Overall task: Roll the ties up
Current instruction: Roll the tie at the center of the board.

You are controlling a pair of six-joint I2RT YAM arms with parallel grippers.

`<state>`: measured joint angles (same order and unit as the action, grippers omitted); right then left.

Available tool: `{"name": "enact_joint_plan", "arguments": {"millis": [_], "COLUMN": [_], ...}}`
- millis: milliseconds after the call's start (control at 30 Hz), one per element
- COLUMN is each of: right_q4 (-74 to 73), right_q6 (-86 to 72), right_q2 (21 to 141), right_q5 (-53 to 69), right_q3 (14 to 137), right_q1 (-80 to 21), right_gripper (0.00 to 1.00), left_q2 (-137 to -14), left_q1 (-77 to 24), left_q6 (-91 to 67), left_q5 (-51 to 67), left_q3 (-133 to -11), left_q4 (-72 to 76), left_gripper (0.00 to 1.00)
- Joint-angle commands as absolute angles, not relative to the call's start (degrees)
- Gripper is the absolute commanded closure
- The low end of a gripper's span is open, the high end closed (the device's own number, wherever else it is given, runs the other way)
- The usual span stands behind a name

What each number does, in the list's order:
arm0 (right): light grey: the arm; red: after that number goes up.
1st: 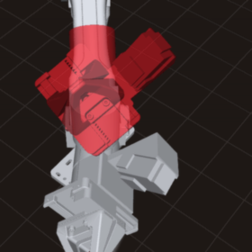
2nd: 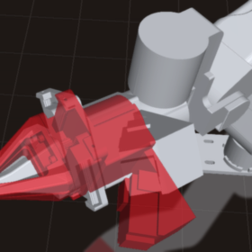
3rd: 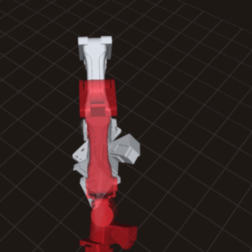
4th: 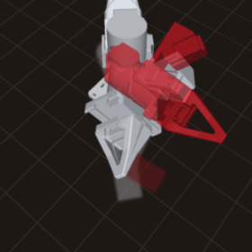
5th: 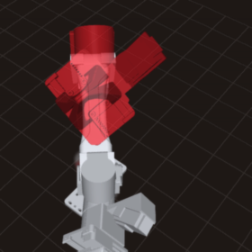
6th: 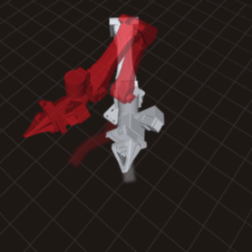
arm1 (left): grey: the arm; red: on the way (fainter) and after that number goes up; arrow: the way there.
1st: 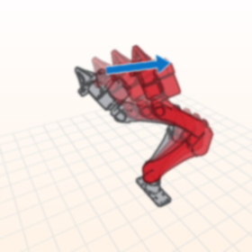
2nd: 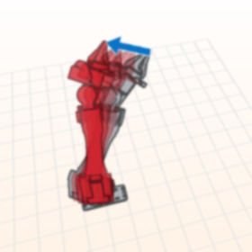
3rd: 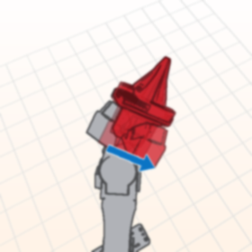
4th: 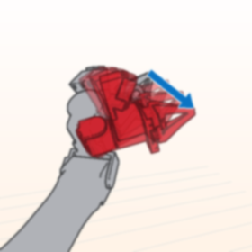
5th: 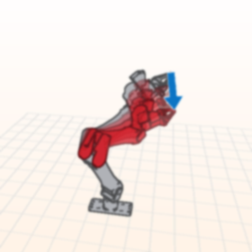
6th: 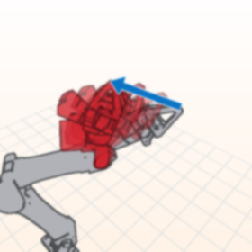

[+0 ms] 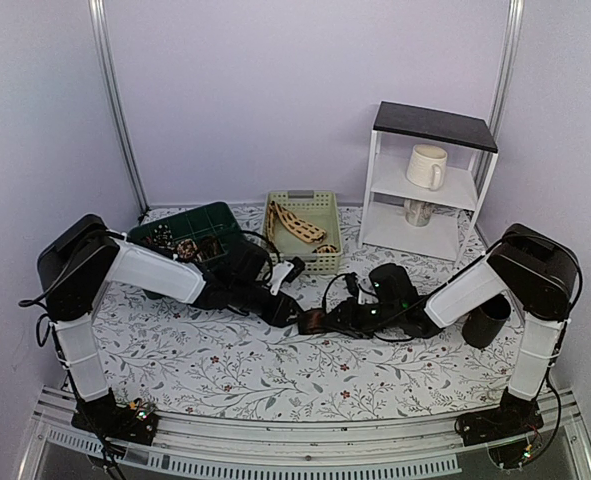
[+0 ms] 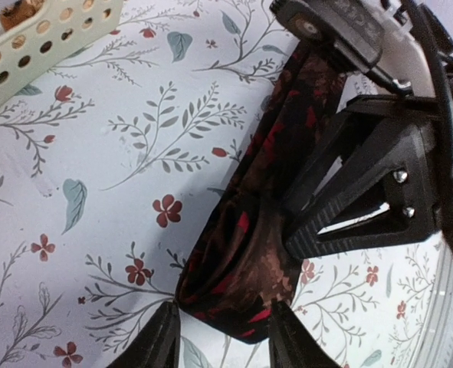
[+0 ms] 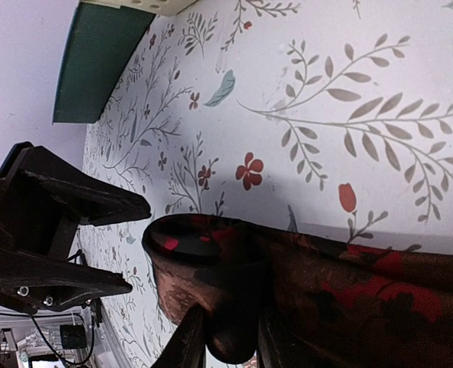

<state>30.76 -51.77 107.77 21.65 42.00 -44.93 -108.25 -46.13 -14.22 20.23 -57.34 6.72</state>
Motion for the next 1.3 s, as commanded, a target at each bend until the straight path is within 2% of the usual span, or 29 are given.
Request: {"name": "enact_joint_plan", "arguments": {"millis": [0,133,233,367,533,900,1267], "right_q4": [34.51,37.75,37.74,37.75,34.86,28.56,16.55], "right_q6": [-53.35,-54.14,-54.48,-53.83,-52.57,-50.34,-47.83], "right_q2": [110.71,111.88,111.45,113.26,111.25,109.77,102.51], "right_q5": [23.54,24.89,25.94,27.52,27.32,27.52,23.68], "right_q3": [42.97,41.84,42.49,43.16,43.60,46.26,49.03], "right_q1": [-44.74,-44.78,-44.70,-43.64,-42.91,-42.85,-42.80], "right_gripper": [0.76,0.76,0.76,0.76,0.77,0.76,0.66], "left_q2": [-105.36,-104.17,-104.48,-104.16,-106.04,-110.89,-116.01], "left_q1": [-44.59,-43.95,-43.88,-44.23,-44.29,-45.38,-45.25], "left_q6": [-17.12,-18.76,-19.53,-22.33,-23.90,-22.86,-21.77], "left_q5": [19.76,19.92,21.02,22.20,25.80,28.63,25.75], "left_q3": [-54.47,-52.68,-54.07,-53.80,-54.26,-55.55,-57.63], "left_q4": [11.35,13.67,13.60,17.11,20.99,23.66,22.21], "left_gripper": [0.60,0.63,0.73,0.82,1.00,1.00,1.00]}}
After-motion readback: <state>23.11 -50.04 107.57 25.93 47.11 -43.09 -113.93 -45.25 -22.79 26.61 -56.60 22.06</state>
